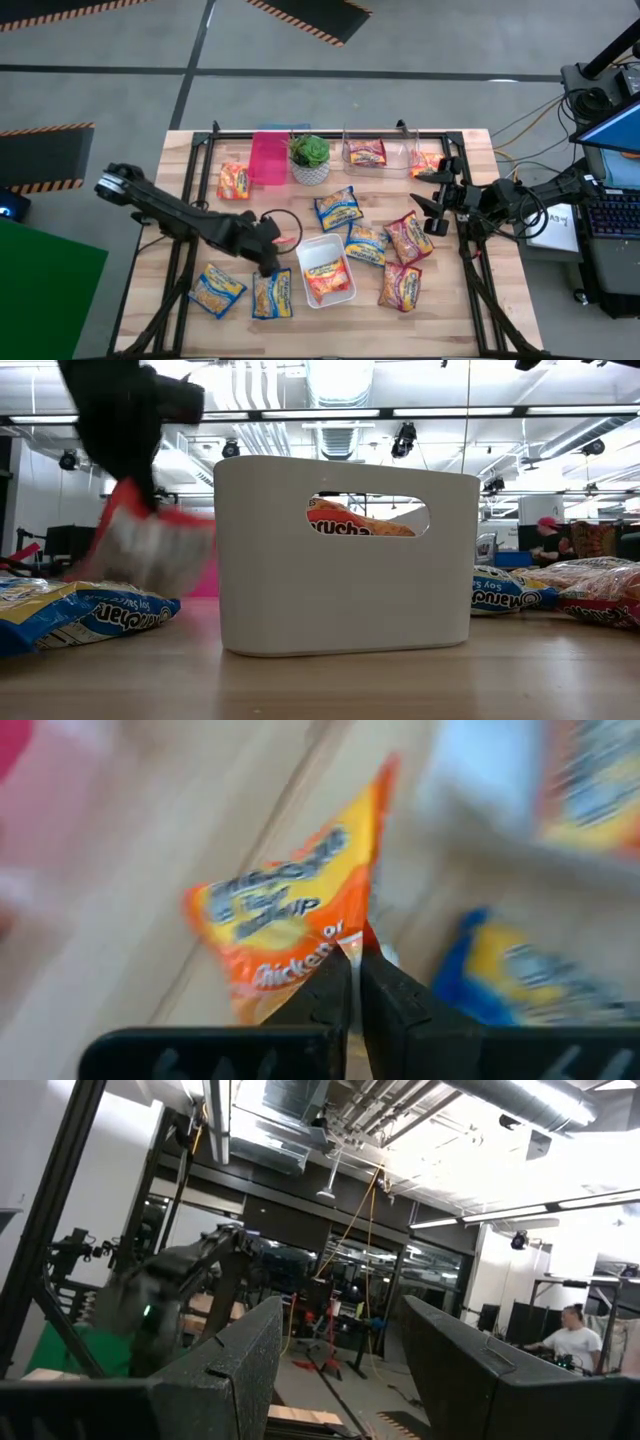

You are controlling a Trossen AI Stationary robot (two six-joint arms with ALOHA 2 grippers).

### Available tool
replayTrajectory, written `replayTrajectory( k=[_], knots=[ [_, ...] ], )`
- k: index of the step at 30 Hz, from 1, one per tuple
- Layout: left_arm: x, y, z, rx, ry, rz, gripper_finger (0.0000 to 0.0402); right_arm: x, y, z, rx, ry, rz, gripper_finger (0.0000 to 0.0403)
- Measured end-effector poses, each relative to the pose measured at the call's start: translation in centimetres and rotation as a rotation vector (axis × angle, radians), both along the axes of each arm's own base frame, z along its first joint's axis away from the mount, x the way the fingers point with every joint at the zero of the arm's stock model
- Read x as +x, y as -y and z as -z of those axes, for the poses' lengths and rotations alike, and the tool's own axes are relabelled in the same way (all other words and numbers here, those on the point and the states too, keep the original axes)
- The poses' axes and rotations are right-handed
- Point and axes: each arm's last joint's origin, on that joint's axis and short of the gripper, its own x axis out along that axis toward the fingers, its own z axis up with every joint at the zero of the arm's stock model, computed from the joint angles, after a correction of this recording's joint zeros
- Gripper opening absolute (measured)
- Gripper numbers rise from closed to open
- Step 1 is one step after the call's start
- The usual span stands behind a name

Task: Sort Maruchan noodles
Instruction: Put the orange noodle pack into the white bin

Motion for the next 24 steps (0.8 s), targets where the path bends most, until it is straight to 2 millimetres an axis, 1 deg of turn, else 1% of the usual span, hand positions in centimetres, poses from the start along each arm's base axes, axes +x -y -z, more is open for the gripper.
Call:
replayTrajectory(
  k=[4, 10, 14, 18, 21, 24],
  knots=[
    [0.3, 0.0, -2.5, -0.007, 0.201, 0.085, 0.0001, 0.0, 0.0, 0.0, 0.003, 0.000, -0.002, 0.0192],
    [1.1, -0.1, -6.1, 0.027, 0.530, 0.147, 0.0001, 0.0, 0.0, 0.0, 0.019, 0.002, -0.010, 0.0192],
    [1.6, -0.1, -7.5, 0.042, 0.663, 0.186, 0.0001, 0.0, 0.0, 0.0, 0.023, -0.001, -0.012, 0.0192],
    [2.6, 0.3, -7.3, 0.016, 0.699, 0.238, 0.0001, 0.0, 0.0, 0.0, 0.023, -0.001, -0.012, 0.0192],
    [3.7, 0.9, -6.3, -0.029, 0.686, 0.302, 0.0001, 0.0, 0.0, 0.0, 0.022, -0.001, -0.012, 0.0192],
    [4.7, 1.3, -4.8, -0.056, 0.642, 0.345, 0.0001, 0.0, 0.0, 0.0, 0.022, -0.001, -0.011, 0.0192]
  ],
)
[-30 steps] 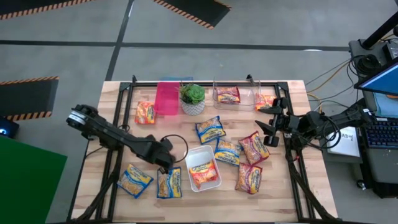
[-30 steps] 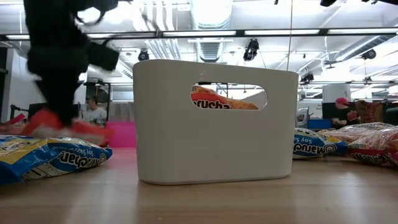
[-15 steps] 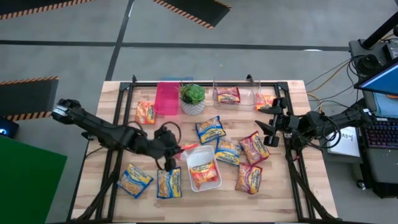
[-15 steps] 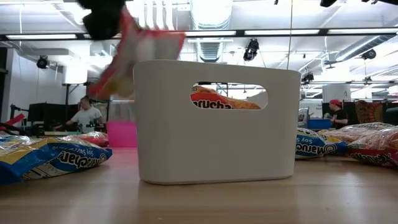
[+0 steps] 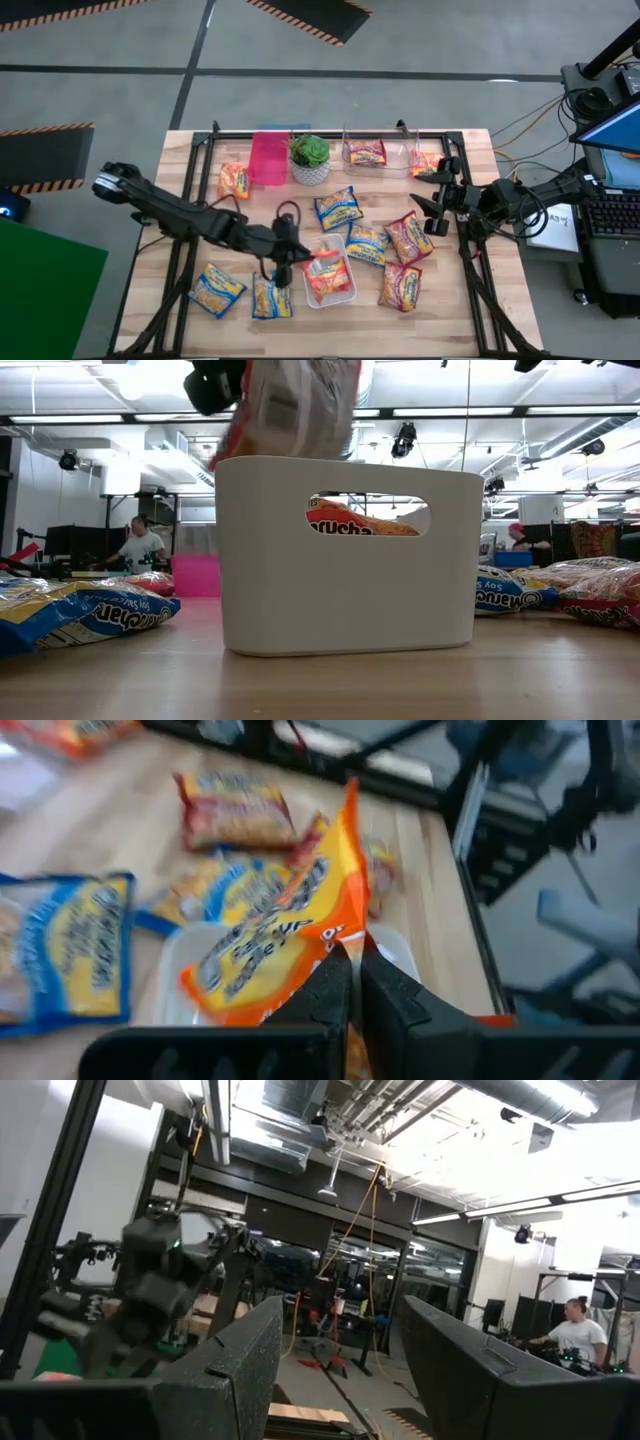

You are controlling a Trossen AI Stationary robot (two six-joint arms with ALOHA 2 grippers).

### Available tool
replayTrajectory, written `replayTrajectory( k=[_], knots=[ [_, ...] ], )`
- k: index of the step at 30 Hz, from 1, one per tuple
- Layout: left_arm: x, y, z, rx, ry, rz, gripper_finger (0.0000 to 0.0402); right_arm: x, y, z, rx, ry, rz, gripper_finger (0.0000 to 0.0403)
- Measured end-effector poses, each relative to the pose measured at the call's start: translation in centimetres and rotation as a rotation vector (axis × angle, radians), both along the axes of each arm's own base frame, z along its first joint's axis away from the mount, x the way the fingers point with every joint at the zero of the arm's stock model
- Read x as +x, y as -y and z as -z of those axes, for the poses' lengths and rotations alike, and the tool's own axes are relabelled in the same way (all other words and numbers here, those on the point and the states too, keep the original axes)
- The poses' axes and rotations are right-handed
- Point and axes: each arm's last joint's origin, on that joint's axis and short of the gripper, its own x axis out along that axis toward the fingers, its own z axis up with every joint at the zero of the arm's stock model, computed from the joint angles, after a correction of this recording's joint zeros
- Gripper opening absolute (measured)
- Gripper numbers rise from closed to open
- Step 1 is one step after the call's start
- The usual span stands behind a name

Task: Sort Maruchan noodles
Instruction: Put the orange noodle pack into the white bin

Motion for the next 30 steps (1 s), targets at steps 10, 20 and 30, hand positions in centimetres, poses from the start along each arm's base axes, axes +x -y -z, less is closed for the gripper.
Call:
replayTrajectory(
  k=[10, 20, 30],
  knots=[
    [2.9, -0.1, 2.8, -0.002, -0.002, 0.077, 0.0000, 0.0, 0.0, 0.0, -0.002, 0.000, 0.000, 0.0192],
    [3.6, -1.4, 4.8, 0.019, -0.110, 0.025, 0.0025, 0.1, 0.0, 0.2, -0.003, -0.018, -0.001, 0.0192],
    [3.1, -1.6, 4.1, 0.059, -0.097, 0.050, 0.0097, 0.1, 0.0, 0.2, -0.003, -0.024, -0.001, 0.0192]
  ],
)
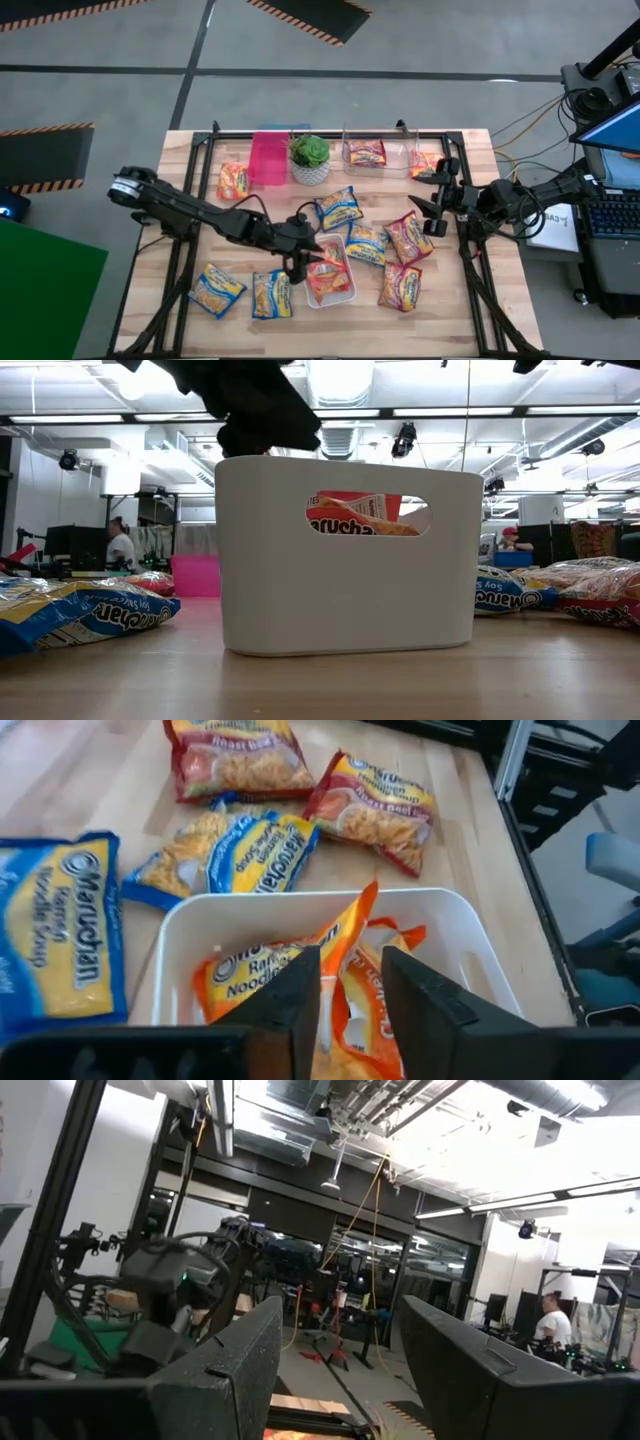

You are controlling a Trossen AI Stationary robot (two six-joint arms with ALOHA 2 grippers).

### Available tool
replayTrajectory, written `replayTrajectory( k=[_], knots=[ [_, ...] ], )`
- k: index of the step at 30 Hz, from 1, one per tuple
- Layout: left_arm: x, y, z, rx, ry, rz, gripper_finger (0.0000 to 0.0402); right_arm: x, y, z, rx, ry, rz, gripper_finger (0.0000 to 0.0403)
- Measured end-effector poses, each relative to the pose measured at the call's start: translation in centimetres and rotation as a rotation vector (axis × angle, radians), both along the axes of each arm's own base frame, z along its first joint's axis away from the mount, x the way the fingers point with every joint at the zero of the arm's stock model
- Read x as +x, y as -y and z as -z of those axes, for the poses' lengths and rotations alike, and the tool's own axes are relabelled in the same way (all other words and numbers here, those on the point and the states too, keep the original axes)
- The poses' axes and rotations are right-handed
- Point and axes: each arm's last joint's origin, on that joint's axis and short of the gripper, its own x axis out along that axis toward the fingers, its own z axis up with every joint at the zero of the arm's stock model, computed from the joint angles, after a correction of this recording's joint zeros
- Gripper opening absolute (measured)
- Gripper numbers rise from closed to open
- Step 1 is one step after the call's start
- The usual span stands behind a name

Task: Sort Maruchan noodles
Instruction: Put the orange noodle pack into the white bin

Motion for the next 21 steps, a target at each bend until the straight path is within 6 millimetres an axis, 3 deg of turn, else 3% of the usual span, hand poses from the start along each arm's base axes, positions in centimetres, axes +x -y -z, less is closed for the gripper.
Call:
replayTrajectory(
  k=[6, 11, 17, 21],
  knots=[
    [-0.7, -0.4, -0.2, 0.132, -0.030, -0.018, 0.0106, 0.0, 0.0, 0.0, 0.008, -0.002, 0.014, 0.0192],
    [0.3, -0.6, 1.5, 0.227, -0.054, -0.060, 0.0100, 0.0, 0.0, 0.0, 0.007, -0.002, 0.014, 0.0192],
    [1.5, -0.4, 3.6, 0.191, -0.077, -0.033, 0.0085, 0.0, 0.0, 0.0, 0.002, -0.003, 0.016, 0.0192],
    [2.0, -0.7, 3.9, 0.091, -0.069, -0.015, 0.0076, 0.0, 0.0, 0.0, 0.001, -0.003, 0.017, 0.0192]
  ],
)
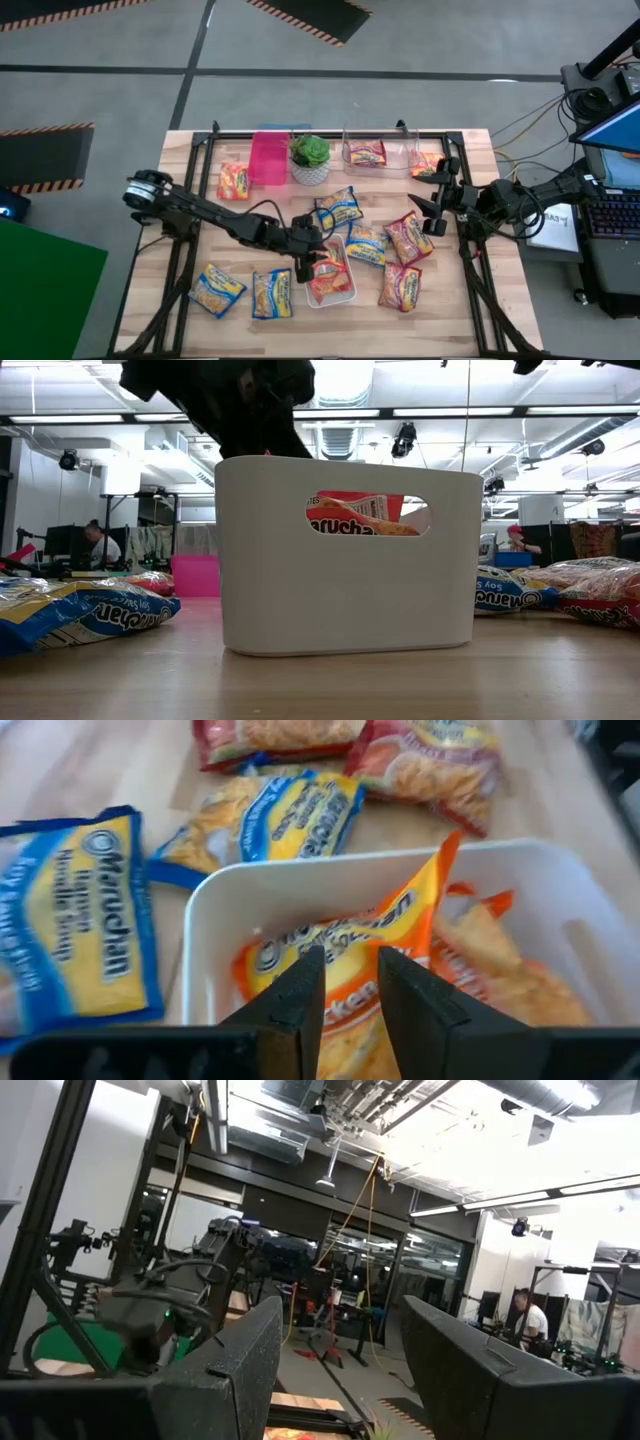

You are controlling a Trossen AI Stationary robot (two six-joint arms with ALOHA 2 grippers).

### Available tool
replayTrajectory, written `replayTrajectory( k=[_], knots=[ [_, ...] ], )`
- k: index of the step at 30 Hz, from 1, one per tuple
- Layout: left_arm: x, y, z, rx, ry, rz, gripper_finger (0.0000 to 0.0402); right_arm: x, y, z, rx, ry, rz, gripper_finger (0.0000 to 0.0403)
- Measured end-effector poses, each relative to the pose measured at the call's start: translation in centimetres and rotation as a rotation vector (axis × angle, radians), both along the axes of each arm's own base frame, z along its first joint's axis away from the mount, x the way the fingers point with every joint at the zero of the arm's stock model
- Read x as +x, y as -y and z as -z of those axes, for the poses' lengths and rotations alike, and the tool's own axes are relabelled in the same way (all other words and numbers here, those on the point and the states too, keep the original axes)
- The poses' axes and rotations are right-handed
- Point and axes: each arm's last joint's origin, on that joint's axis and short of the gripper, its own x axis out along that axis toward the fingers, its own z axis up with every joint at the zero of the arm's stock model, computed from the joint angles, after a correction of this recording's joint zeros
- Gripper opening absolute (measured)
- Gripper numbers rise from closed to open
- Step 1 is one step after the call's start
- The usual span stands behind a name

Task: Sort Maruchan noodles
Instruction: Put the orange noodle pack into the white bin, then put the red noodle pack into the transparent bin

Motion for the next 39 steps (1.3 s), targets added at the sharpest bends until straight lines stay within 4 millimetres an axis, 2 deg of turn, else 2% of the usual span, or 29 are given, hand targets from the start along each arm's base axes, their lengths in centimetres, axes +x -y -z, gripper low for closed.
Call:
replayTrajectory(
  k=[4, 8, 15, 19, 25, 29, 39],
  knots=[
    [0.2, -0.1, 0.3, -0.039, -0.004, 0.005, 0.0075, 0.0, 0.0, 0.0, -0.003, 0.000, 0.001, 0.0192],
    [0.0, -0.1, -0.7, -0.035, 0.031, 0.019, 0.0074, 0.0, 0.0, 0.0, -0.003, 0.000, 0.001, 0.0192],
    [-1.6, -0.5, -4.4, 0.018, 0.121, 0.071, 0.0074, 0.0, 0.0, 0.0, 0.005, 0.000, 0.005, 0.0192],
    [-3.1, -1.0, -6.4, 0.090, 0.139, 0.063, 0.0074, -0.1, 0.3, 0.0, 0.044, -0.005, 0.074, 0.0192],
    [-5.1, -1.7, -8.3, 0.206, 0.155, 0.062, 0.0074, -0.2, 0.5, 0.0, 0.113, 0.000, 0.124, 0.0192],
    [-6.4, -2.1, -8.4, 0.261, 0.169, 0.095, 0.0074, 0.0, 0.4, -0.8, 0.178, -0.033, 0.096, 0.0191],
    [-10.2, -3.6, -7.5, 0.313, 0.194, 0.099, 0.0074, 3.2, -0.1, -1.6, 0.493, -0.280, 0.080, 0.0191]
  ],
)
